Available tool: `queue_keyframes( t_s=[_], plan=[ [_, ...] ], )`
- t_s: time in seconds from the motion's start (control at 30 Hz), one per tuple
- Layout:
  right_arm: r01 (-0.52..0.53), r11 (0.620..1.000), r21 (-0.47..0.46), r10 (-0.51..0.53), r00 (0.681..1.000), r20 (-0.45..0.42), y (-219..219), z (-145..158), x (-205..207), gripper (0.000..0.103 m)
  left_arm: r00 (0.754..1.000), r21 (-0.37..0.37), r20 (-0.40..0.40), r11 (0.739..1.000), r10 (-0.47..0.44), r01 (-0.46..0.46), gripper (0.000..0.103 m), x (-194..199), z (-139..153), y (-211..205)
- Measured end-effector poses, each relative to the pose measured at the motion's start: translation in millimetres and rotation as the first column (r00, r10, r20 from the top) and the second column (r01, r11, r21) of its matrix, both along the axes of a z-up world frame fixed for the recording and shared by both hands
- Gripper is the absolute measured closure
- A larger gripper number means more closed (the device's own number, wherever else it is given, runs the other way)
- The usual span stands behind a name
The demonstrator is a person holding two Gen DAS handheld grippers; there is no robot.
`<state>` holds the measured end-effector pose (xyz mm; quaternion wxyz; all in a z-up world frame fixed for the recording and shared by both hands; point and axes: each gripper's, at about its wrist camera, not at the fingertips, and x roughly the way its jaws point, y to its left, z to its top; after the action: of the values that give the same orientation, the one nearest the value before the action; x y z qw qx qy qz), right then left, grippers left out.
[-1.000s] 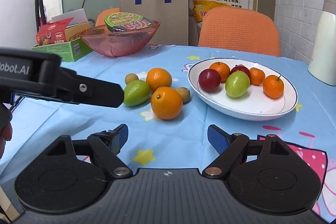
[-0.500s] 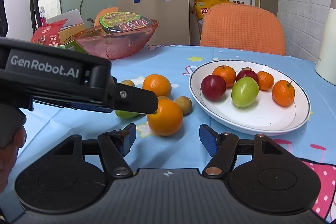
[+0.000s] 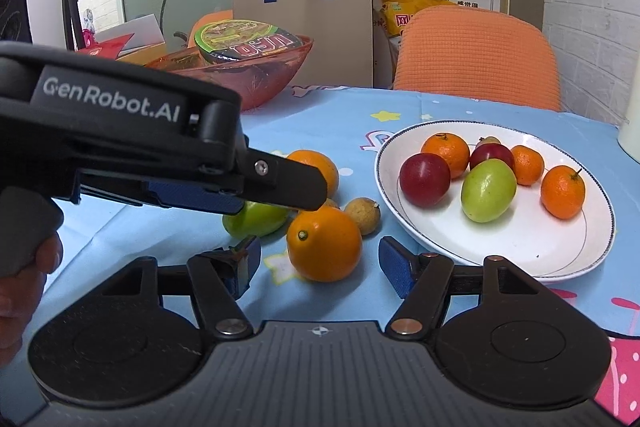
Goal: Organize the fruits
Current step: 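Close the left tool on a tangerine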
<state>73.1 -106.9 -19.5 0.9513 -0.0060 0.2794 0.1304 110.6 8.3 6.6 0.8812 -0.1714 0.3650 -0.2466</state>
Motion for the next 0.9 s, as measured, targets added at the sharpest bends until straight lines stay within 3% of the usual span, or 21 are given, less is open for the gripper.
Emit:
queue_keyframes(
  t_s=[0.2,0.27,0.6,0.7,0.9],
  plan=[
    [-0.007,1.0,0.013,0.007,1.0,-0.01,-2,-2,2,0.007,0.999,0.0,0.004,0.999,-0.043,0.043,0.016,-5,1,-6],
    [-0.008,1.0,0.015,0.008,1.0,-0.01,-3,-3,1,0.008,0.997,0.008,0.005,0.997,-0.072,0.072,0.025,-5,0,-11],
    [-0.011,1.0,0.026,0.011,1.0,-0.016,-6,-5,3,0.018,0.998,0.054,-0.025,0.996,-0.066,0.067,0.025,6,-16,-25],
    [-0.004,1.0,0.024,0.005,1.0,-0.015,-6,-6,4,0.031,0.998,0.078,-0.02,0.995,-0.061,0.063,0.024,7,-18,-27],
    [0.006,0.999,0.04,-0.006,1.0,0.003,-12,-2,-4,0.031,0.998,0.096,-0.002,0.993,-0.068,0.068,0.024,-2,-10,-34]
  ],
)
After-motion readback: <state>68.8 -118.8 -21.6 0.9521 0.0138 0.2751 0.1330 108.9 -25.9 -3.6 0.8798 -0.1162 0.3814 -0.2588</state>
